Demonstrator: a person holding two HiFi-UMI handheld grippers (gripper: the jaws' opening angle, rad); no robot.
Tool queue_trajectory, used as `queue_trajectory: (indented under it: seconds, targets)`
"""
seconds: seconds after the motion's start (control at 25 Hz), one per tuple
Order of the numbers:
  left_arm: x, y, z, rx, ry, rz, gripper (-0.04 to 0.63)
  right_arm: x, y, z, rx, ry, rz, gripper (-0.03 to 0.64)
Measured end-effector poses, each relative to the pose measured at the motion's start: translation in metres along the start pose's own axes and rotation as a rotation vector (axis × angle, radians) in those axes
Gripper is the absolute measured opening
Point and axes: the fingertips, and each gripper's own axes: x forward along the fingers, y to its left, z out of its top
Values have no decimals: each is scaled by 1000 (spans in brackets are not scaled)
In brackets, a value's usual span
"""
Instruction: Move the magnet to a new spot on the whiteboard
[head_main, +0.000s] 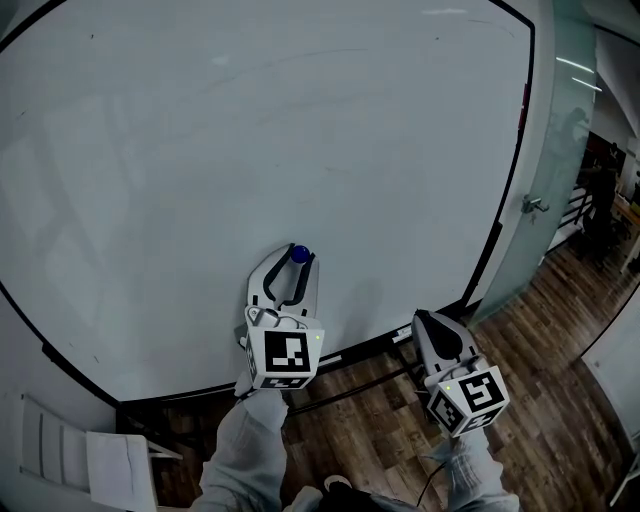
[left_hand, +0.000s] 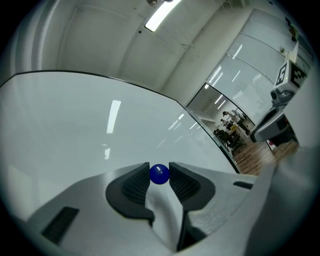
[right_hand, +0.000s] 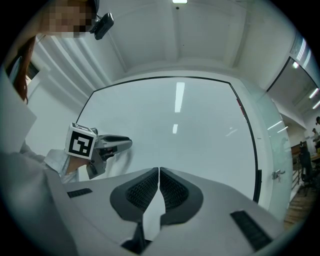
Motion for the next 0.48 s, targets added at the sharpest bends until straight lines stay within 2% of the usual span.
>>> queue_trajectory:
  seconds: [0.24,0.48]
  targets:
    - [20,0,12,195,11,22,124,5,-6,2,1,-6,2,32]
    - [30,-4,13,304,38,19,124,9,-6,-2,5,-4,12,32]
